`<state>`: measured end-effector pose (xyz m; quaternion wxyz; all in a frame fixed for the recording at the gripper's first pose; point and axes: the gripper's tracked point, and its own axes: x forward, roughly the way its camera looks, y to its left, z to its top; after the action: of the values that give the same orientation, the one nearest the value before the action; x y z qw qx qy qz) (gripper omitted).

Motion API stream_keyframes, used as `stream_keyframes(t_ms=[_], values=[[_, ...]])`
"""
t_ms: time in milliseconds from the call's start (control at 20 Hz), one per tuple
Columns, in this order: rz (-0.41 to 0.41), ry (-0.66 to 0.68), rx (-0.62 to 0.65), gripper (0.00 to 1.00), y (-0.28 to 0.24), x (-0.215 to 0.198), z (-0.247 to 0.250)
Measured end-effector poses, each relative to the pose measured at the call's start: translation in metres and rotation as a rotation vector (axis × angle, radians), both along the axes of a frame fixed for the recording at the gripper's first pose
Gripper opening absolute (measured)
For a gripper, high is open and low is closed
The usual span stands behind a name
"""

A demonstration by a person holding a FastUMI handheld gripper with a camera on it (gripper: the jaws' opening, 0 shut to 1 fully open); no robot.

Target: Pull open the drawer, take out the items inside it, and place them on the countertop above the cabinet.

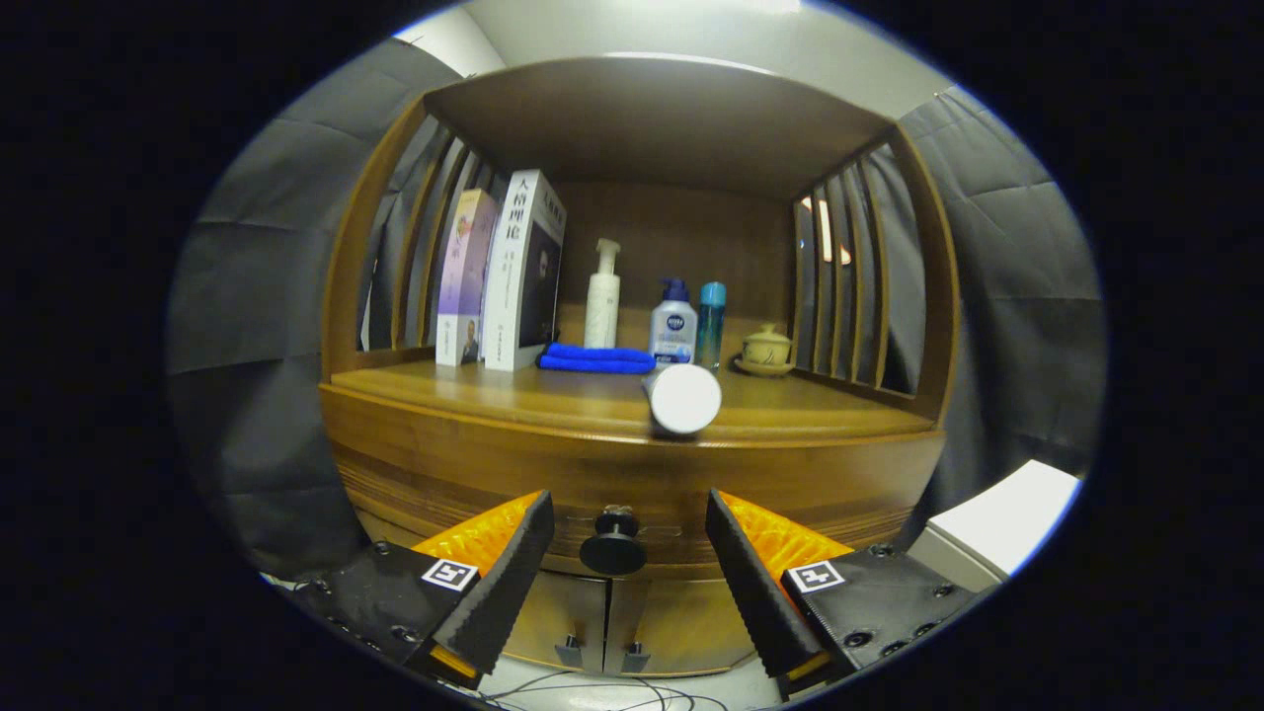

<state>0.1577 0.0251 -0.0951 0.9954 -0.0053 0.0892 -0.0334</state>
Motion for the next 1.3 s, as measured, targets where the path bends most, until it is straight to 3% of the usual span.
stream_keyframes(t_ms=[350, 750, 950, 1300], values=[[-0.013, -0.092, -0.034, 0.98, -0.01, -0.077, 0.073], [0.045, -0.1, 0.014, 0.98, 0.022, -0.149, 0.097], [0.069, -0.1, -0.055, 0.98, 0.034, -0.165, 0.101], [0.072, -0.122, -0.051, 0.98, 0.036, -0.177, 0.111]])
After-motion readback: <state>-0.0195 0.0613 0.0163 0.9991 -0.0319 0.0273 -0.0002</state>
